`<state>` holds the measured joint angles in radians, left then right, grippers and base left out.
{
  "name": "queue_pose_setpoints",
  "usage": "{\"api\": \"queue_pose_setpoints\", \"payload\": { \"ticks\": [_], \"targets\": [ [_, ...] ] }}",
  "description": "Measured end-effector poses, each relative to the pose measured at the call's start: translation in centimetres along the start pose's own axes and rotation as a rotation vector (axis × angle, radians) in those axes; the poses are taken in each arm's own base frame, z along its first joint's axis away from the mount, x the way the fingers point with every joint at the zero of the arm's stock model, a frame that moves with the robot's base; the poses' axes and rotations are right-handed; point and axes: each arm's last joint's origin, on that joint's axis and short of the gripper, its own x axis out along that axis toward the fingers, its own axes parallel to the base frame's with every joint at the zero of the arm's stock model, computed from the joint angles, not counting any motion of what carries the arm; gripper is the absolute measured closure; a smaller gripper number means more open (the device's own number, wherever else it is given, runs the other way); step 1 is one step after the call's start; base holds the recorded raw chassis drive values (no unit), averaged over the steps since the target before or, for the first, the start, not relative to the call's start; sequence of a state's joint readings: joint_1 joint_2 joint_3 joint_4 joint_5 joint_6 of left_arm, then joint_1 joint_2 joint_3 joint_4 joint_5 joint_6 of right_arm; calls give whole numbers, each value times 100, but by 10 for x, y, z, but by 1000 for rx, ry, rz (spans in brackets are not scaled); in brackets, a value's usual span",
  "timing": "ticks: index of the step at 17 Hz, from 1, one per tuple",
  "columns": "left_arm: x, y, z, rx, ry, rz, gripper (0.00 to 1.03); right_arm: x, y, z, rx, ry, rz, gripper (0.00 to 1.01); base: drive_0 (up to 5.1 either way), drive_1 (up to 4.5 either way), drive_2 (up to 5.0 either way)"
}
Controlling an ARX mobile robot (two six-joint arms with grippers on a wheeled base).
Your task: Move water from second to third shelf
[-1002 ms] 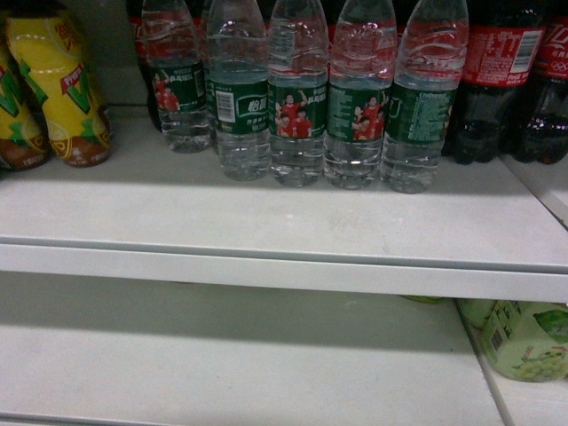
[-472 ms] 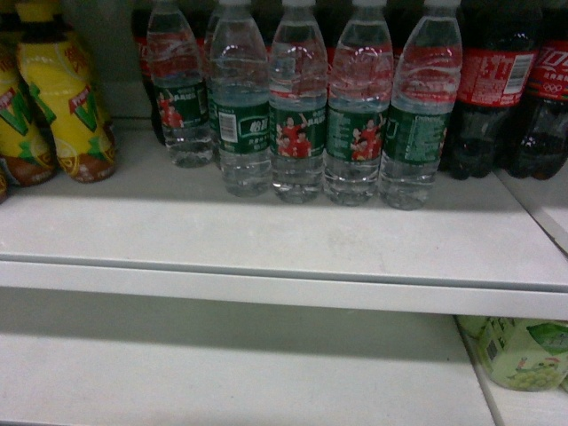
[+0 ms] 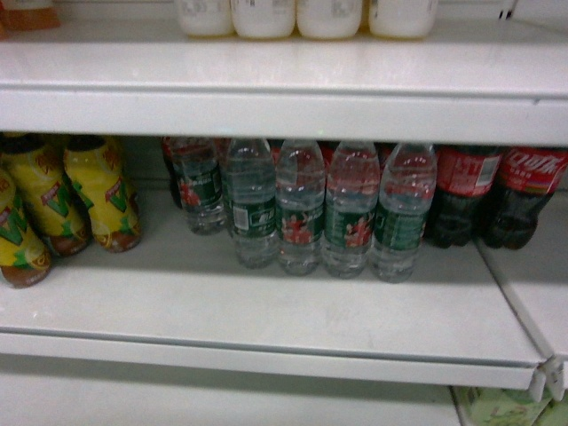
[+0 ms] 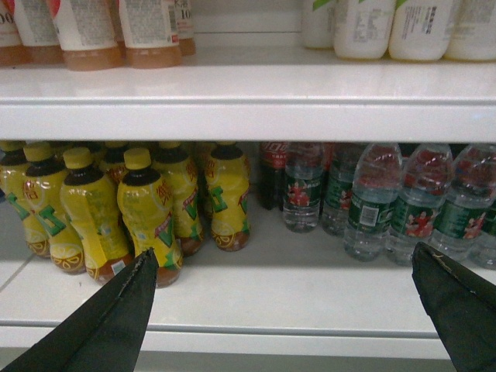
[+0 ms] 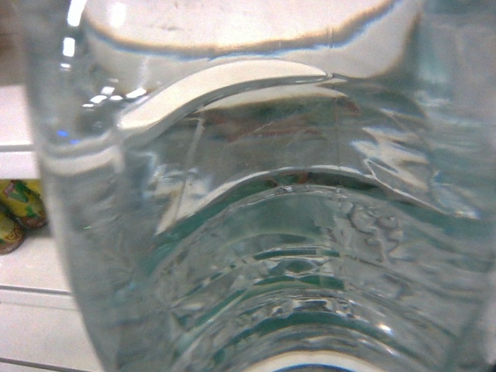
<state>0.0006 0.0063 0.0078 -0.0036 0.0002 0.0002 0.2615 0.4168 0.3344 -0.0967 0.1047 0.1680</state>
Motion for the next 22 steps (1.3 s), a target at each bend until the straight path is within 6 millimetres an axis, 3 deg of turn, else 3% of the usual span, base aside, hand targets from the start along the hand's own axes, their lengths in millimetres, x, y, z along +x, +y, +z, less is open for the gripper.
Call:
{"api": "queue_pose_setpoints", "payload": {
  "ticks": [22],
  "targets": [
    [0,0,0,0,-1,0,5,-1,0,3,1,-9,2,57,-17,9,9]
  ]
}}
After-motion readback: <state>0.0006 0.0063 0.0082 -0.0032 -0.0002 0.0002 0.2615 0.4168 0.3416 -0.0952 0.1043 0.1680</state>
